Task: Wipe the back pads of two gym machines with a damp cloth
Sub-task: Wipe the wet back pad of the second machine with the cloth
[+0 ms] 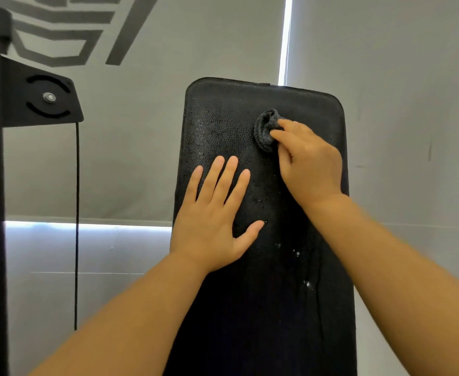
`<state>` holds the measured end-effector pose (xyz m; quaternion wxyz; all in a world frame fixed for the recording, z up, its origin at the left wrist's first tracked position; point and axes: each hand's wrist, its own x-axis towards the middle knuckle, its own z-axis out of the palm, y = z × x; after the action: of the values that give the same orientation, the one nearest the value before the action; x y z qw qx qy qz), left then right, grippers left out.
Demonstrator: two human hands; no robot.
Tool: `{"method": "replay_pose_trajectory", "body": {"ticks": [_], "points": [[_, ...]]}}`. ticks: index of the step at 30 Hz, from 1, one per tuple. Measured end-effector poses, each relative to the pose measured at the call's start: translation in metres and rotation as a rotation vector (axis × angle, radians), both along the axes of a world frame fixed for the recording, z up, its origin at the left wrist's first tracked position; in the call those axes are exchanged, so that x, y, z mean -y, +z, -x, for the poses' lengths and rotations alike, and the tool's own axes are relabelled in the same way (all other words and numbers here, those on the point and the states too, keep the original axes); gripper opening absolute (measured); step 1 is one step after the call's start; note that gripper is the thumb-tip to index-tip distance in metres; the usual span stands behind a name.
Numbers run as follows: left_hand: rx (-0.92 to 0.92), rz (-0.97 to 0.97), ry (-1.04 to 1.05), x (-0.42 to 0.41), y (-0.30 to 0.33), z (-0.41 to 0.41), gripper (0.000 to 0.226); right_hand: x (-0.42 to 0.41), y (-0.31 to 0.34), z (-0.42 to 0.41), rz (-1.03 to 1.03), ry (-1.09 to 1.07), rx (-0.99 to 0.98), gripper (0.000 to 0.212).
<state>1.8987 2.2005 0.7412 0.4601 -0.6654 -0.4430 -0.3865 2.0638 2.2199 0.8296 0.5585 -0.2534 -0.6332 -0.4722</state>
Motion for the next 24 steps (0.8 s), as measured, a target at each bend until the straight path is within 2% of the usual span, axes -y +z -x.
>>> {"method": "replay_pose_trajectory", "body": {"ticks": [3, 10, 13, 20, 24], "points": [[0.002, -0.001, 0.010, 0.001, 0.000, 0.001, 0.076, 0.000, -0.005, 0.009, 0.014, 0.043, -0.060, 0.018], [-0.004, -0.033, 0.028, 0.000, -0.002, 0.000, 0.075, -0.001, -0.040, 0.003, -0.002, 0.066, 0.019, 0.024], [-0.008, -0.048, 0.040, -0.001, -0.002, -0.001, 0.075, -0.005, -0.038, 0.006, -0.010, 0.083, -0.026, 0.028], [-0.019, -0.036, 0.070, -0.001, -0.003, -0.003, 0.076, -0.007, -0.037, 0.005, -0.001, 0.126, -0.058, 0.020], [-0.015, -0.028, 0.083, -0.001, -0.002, -0.003, 0.076, -0.003, -0.035, 0.002, 0.008, 0.094, 0.011, 0.019]]}}
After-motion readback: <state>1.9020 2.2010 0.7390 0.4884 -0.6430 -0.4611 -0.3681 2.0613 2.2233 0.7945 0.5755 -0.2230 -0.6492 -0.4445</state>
